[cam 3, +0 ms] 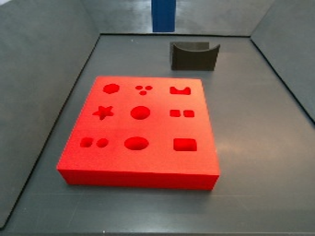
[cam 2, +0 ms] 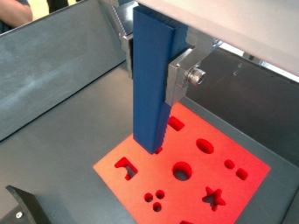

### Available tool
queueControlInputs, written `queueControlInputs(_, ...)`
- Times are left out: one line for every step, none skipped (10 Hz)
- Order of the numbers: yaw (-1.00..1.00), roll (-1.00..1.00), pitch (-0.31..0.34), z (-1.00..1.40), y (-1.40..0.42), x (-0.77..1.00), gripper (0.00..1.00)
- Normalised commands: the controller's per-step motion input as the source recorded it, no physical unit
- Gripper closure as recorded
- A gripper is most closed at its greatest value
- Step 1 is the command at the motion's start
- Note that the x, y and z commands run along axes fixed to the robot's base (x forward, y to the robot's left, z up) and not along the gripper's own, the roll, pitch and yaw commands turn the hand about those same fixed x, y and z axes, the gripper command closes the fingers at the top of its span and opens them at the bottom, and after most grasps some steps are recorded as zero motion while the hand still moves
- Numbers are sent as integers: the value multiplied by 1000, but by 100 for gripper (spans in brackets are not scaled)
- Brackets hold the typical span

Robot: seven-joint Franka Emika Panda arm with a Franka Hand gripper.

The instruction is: Insert the rectangle object.

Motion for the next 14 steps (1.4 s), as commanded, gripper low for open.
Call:
queueControlInputs(0, 21, -131, -960, -897, 0, 100)
queueControlInputs(0, 11, -83, -1000, -1000, 103, 100)
queueControlInputs(0, 7, -137, -917, -1000, 126, 100)
queueControlInputs(0, 0, -116, -849, -1000, 237, 100)
queueControlInputs(-29, 0, -103, -677, -894, 269, 100)
queueControlInputs(-129, 0, -101, -623, -797, 251, 100)
queueControlInputs(-166, 0, -104, -611, -780, 209, 100)
queueControlInputs(-154, 0, -97, -626, -777, 229, 100)
queueControlInputs(-143, 0, -76, -666, -774, 280, 100)
queueControlInputs(0, 187, 0, 0, -469, 120, 100)
queueControlInputs(0, 0, 0, -17, 0, 0, 100)
queueControlInputs(83, 0, -20, -331, 0, 0, 100)
queueControlInputs(189, 16, 0, -266, 109, 0, 100)
queueControlInputs(126, 6, 0, -186, 0, 0, 100)
